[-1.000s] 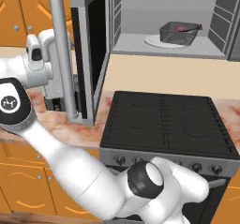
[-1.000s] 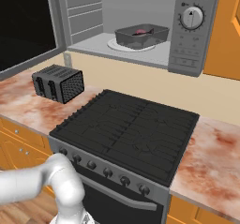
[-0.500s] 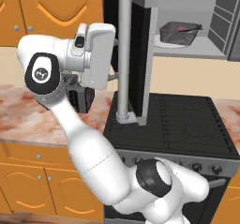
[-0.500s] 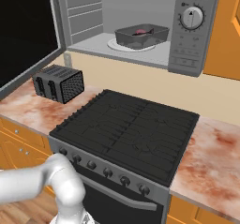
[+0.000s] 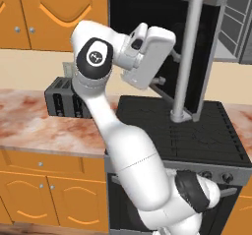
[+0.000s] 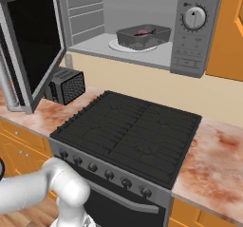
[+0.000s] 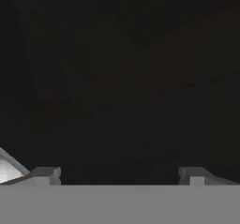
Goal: Place the tupperware containing the fish and onion meal in the microwave. Close the microwave door and press the start button to reheat the meal.
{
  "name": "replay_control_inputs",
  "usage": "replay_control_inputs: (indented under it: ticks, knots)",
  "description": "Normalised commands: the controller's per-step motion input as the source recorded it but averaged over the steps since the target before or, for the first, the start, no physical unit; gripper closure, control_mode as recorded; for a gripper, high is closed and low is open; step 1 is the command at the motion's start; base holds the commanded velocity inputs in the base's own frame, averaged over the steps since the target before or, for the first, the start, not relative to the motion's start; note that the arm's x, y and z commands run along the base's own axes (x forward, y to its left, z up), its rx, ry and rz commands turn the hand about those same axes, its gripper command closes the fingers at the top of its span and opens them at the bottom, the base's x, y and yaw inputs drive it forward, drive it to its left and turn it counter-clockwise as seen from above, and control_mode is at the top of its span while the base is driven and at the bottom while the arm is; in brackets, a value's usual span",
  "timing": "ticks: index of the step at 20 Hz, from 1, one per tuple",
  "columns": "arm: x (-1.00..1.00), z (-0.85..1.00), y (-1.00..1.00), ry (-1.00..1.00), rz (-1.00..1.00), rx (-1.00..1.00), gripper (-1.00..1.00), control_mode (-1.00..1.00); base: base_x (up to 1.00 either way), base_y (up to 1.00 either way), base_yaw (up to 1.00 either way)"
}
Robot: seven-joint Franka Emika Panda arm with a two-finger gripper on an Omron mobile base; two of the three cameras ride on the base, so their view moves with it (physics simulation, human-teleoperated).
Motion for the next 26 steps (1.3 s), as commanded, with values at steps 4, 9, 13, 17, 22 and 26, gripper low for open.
replay_control_inputs:
  ticks: [4,9,13,17,22,26]
  knots:
    - [-0.01,-0.11,-1.0,-0.27,0.0,0.03,-1.0,-1.0,0.0,0.0,0.0]
    - [0.08,-0.01,-1.0,-0.21,0.06,0.06,-1.0,-1.0,0.0,0.0,0.0]
    - [0.39,0.0,-0.92,-0.14,0.25,0.1,-1.0,-1.0,0.0,0.0,0.0]
    - [0.57,-0.05,-0.7,-0.15,0.44,0.11,-1.0,-1.0,0.0,0.0,0.0]
    - [0.55,-0.08,-0.38,-0.21,0.53,0.06,-1.0,-1.0,0.0,0.0,0.0]
    - [0.52,-0.35,-0.04,-0.3,0.58,0.0,-1.0,-1.0,0.0,0.0,0.0]
